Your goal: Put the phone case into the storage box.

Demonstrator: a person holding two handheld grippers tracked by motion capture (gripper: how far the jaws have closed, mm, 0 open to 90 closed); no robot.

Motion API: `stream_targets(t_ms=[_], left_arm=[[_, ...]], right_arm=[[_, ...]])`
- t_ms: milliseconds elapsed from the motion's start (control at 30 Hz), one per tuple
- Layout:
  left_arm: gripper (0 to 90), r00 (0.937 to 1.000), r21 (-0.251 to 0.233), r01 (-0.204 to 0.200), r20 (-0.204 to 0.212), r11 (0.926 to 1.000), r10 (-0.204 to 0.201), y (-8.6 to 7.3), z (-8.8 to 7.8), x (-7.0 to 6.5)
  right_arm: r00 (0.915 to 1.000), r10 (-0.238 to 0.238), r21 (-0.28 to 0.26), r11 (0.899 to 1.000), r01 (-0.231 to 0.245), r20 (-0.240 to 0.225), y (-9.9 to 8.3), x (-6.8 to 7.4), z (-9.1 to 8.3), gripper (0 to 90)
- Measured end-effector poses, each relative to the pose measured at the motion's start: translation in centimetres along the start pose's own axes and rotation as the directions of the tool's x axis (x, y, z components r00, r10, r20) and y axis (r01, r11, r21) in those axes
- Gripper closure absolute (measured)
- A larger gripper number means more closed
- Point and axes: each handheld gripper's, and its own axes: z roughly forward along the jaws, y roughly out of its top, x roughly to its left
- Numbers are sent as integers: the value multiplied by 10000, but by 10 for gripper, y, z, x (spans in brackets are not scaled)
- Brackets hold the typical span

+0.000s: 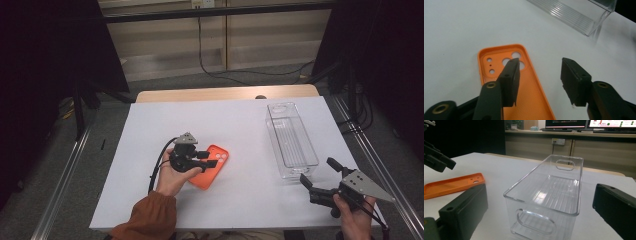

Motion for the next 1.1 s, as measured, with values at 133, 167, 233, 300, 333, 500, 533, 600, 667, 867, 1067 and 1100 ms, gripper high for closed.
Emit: stream_targets(t_ms=[133, 167, 233, 300, 333, 500, 533, 600, 667, 867, 1067, 1100], left_arm=[[218, 9986, 86, 295, -442, 9995, -291, 0, -1, 0], [177, 9977, 158, 228, -637, 9996, -217, -1, -1, -1], [100, 9967, 311, 223, -792, 9993, -197, -2, -1, 0], [76, 9948, 369, 240, -1003, 9990, -202, -2, -1, 1], [66, 9937, 389, 233, -1109, 9990, -189, -2, -1, 2], [60, 9869, 607, 469, -1572, 9971, -369, 0, -3, 7], [60, 9876, 592, 549, -1504, 9967, -454, 0, -3, 9], [60, 9853, 568, 596, -1636, 9966, -496, 0, -4, 11], [61, 9811, 758, 608, -1880, 9953, -457, 0, -4, 13], [60, 9802, 1231, 749, -1912, 9896, -504, 1, 2, 14], [60, 9832, 2214, 748, -1792, 9723, -348, 2, 16, 15], [60, 9839, 2277, 791, -1741, 9705, -393, 2, 18, 15]], right_arm=[[10000, 37, -11, 10000, -37, -6, 0, 0, 0, 0], [10000, 34, -20, 10000, -34, -6, 0, 0, 0, 0], [10000, 45, -7, 10000, -45, -9, 0, 0, 0, 0], [10000, 26, 5, 10000, -26, -10, 0, 0, 0, 0], [10000, 42, -6, 10000, -42, -18, 0, 1, 0, 0], [10000, 48, -8, 10000, -48, -21, 0, 0, 0, 0], [10000, 39, -12, 10000, -39, -19, 0, 0, 0, 0], [10000, 35, 2, 10000, -35, -18, 0, 0, 0, 0], [10000, 36, -18, 10000, -36, -2, 0, 0, 0, 0], [10000, 0, -1, 10000, 0, -21, 0, 0, 1, 0], [10000, 20, -25, 10000, -20, -17, 0, 0, 0, 0], [10000, 11, -21, 10000, -11, -18, 0, 0, 1, 0]])
